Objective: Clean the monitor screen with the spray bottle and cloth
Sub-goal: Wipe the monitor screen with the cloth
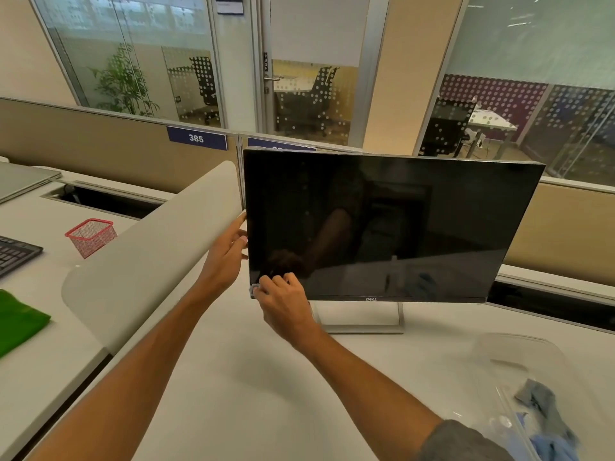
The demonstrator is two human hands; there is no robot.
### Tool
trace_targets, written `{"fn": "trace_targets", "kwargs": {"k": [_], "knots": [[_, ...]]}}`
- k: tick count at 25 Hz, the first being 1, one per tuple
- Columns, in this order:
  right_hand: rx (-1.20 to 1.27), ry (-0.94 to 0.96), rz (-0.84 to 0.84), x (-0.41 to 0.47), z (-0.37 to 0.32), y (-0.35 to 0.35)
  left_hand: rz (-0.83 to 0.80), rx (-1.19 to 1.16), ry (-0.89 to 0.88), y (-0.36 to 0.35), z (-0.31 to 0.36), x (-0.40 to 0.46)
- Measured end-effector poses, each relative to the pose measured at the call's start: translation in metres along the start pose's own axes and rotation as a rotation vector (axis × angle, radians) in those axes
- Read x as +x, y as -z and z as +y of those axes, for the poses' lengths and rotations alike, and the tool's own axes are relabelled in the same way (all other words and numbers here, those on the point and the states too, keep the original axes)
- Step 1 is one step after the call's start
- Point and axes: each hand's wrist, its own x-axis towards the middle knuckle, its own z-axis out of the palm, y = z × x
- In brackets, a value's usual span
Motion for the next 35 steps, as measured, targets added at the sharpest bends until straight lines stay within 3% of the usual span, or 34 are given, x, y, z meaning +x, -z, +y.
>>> {"fn": "trace_targets", "kwargs": {"k": [5,11,16,19,24,35], "knots": [[0.024,-0.021,-0.042,0.001,-0.002,0.004,0.030,0.067,-0.022,0.002,-0.002,-0.001],[0.277,-0.236,0.287,0.049,0.027,0.065,0.152,0.046,-0.121,0.003,0.033,0.016],[0.370,-0.307,0.461,0.103,0.058,0.120,0.226,0.179,-0.360,0.013,0.072,0.048],[0.291,-0.236,0.439,0.131,0.062,0.127,0.211,0.385,-0.438,0.016,0.092,0.065],[-0.002,-0.117,0.395,0.145,0.066,0.124,0.210,0.470,-0.499,0.014,0.099,0.069],[-0.067,-0.250,0.346,0.096,0.135,0.164,0.175,0.814,-0.572,0.004,0.114,0.065]]}}
